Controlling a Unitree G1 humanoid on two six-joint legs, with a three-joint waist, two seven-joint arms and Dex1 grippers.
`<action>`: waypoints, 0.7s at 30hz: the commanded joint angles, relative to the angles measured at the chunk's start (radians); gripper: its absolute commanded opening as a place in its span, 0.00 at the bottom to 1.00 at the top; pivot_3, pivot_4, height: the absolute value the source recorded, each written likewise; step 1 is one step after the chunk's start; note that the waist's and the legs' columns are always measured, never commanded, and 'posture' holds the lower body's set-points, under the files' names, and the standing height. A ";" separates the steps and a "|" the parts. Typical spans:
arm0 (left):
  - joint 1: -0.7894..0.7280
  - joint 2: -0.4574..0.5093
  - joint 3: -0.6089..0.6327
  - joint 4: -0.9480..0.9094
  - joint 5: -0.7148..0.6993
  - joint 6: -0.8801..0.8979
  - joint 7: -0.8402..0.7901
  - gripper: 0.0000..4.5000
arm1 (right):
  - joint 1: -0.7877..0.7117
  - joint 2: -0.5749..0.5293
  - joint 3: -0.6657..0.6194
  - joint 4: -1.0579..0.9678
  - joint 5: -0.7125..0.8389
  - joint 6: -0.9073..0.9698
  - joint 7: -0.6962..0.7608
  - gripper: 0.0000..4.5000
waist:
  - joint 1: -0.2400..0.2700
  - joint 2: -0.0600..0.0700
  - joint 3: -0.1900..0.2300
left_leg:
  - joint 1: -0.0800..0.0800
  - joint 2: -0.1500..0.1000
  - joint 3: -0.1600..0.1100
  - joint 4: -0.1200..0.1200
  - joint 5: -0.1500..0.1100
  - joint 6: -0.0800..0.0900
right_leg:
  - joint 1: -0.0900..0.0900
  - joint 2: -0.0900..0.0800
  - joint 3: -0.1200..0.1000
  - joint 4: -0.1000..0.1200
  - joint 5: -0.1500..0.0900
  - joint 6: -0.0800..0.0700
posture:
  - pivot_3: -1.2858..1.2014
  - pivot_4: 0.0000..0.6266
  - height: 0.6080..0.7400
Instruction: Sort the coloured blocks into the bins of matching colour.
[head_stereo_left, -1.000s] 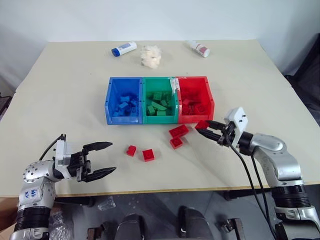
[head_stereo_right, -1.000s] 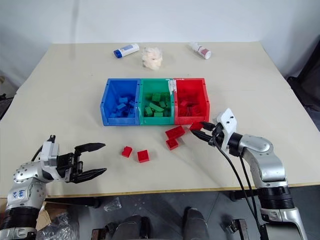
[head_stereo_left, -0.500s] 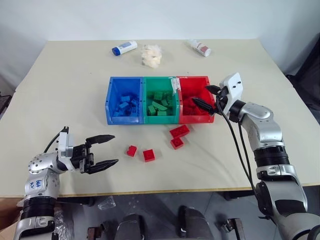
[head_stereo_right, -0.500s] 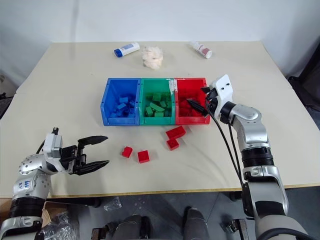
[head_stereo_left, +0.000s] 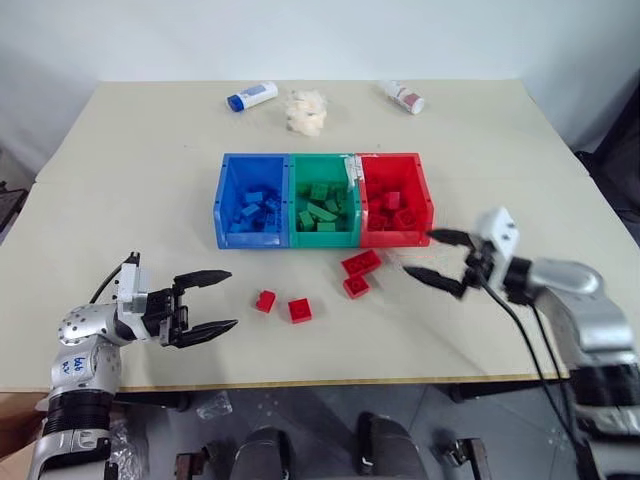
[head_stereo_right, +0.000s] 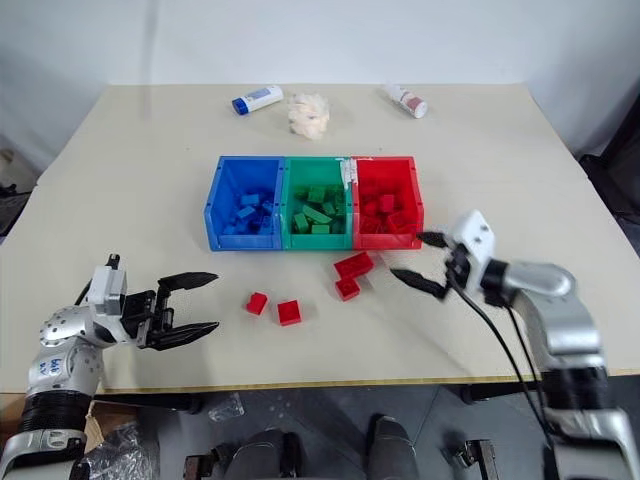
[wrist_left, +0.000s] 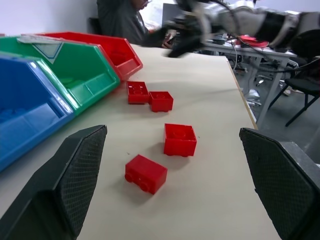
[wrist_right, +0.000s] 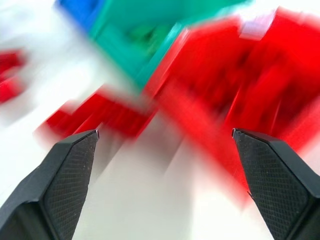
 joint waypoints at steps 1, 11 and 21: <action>-0.010 0.011 0.013 -0.002 -0.002 -0.007 -0.013 1.00 | 0.130 -0.084 -0.141 -0.116 0.077 0.022 0.063 0.99 | 0.000 0.000 0.000 | 0.000 0.000 0.000 0.000 0.000 0.000 | 0.000 0.000 0.000 0.000 0.000 0.000 | 0.52 0.24 1.00; -0.039 0.029 0.008 0.042 0.004 -0.007 -0.029 1.00 | 0.310 -0.140 -0.211 -0.209 0.102 0.012 0.105 0.99 | -0.005 0.000 0.000 | 0.003 0.000 0.001 0.000 0.000 0.000 | 0.001 0.000 0.001 0.001 0.000 0.000 | 0.52 0.24 1.00; -0.014 0.011 -0.005 -0.018 -0.002 0.002 -0.013 1.00 | 0.041 0.089 0.164 -0.161 -0.026 0.082 -0.078 0.99 | -0.004 -0.001 0.000 | 0.002 0.000 0.000 0.001 0.000 0.000 | 0.001 0.000 0.000 0.002 0.000 0.000 | 0.52 0.24 1.00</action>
